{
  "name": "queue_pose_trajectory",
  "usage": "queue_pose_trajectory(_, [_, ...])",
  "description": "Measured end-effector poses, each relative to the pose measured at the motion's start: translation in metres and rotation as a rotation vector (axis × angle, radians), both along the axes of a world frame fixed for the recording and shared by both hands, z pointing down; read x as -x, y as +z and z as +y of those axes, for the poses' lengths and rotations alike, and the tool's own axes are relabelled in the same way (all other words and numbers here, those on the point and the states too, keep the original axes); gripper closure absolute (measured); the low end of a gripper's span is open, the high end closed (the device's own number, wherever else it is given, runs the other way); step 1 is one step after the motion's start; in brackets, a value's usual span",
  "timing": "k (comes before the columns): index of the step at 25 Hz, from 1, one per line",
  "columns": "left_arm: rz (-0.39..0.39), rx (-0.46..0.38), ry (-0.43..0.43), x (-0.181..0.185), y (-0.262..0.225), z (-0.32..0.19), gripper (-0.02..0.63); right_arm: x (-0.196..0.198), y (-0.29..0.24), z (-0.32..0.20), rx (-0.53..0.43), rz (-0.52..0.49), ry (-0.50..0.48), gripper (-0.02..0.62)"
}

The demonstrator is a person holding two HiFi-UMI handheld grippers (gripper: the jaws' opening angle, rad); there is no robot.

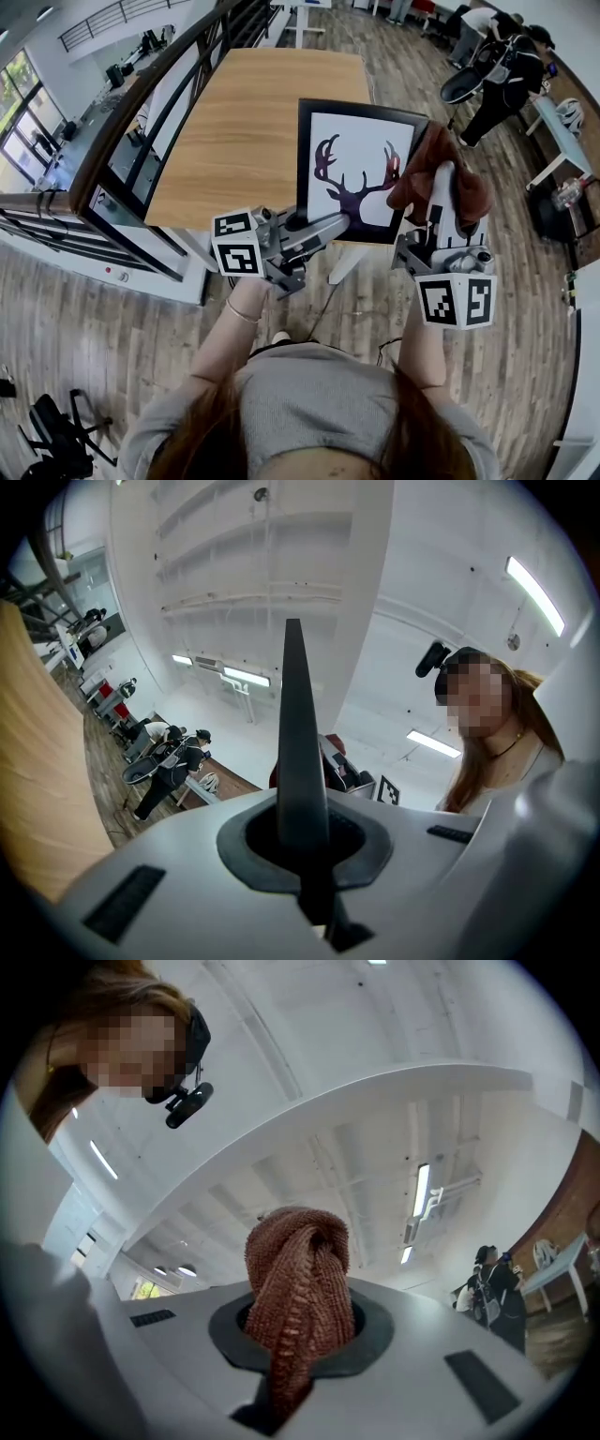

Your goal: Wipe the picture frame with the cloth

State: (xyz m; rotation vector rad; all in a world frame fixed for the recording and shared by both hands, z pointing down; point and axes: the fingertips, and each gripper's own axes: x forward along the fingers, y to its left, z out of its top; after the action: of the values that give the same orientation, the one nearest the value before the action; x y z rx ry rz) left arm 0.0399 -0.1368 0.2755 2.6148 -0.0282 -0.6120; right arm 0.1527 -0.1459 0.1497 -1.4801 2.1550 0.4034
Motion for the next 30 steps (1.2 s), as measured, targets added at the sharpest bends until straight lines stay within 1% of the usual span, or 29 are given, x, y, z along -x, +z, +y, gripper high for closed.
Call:
queue_pose_trajectory(2, [0.011,0.002,-0.005,0.000,-0.002,0.001,0.586,-0.021,-0.001,0.004,-0.012,-0.023,0.067,0.549])
queue_pose_trajectory(3, [0.020,0.006,-0.004,0.000,-0.003,0.002,0.587,-0.027,-0.002,0.006,-0.018,-0.026,0.081,0.549])
queue_pose_trajectory(5, [0.025,0.008,-0.004,0.000,-0.004,0.002,0.586,-0.024,-0.005,0.008,-0.029,0.001,0.060,0.551])
queue_pose_trajectory(7, [0.001,-0.004,-0.008,0.000,-0.003,0.002,0.586,-0.003,-0.009,0.007,-0.054,0.080,0.032,0.549])
queue_pose_trajectory(9, [-0.025,-0.019,-0.008,0.000,-0.001,0.001,0.586,0.024,-0.015,0.003,-0.077,0.201,0.029,0.549])
queue_pose_trajectory(11, [-0.037,-0.028,-0.005,0.000,-0.003,0.002,0.587,0.046,-0.015,-0.006,-0.055,0.306,0.033,0.549])
queue_pose_trajectory(12, [-0.040,-0.031,-0.006,-0.001,-0.003,0.002,0.587,0.052,-0.014,-0.009,-0.032,0.330,0.029,0.551])
queue_pose_trajectory(14, [-0.041,-0.033,-0.006,0.000,-0.003,0.003,0.586,0.055,-0.009,-0.011,0.010,0.334,0.005,0.549])
queue_pose_trajectory(19, [-0.017,-0.021,-0.006,0.001,-0.001,0.001,0.586,0.055,0.013,-0.009,0.099,0.326,-0.073,0.549])
queue_pose_trajectory(25, [-0.008,-0.023,-0.013,0.001,-0.002,0.002,0.586,0.061,0.030,0.000,0.132,0.369,-0.099,0.549])
queue_pose_trajectory(30, [-0.006,-0.010,-0.023,0.001,0.000,0.000,0.586,0.067,0.051,0.005,0.181,0.420,-0.125,0.549])
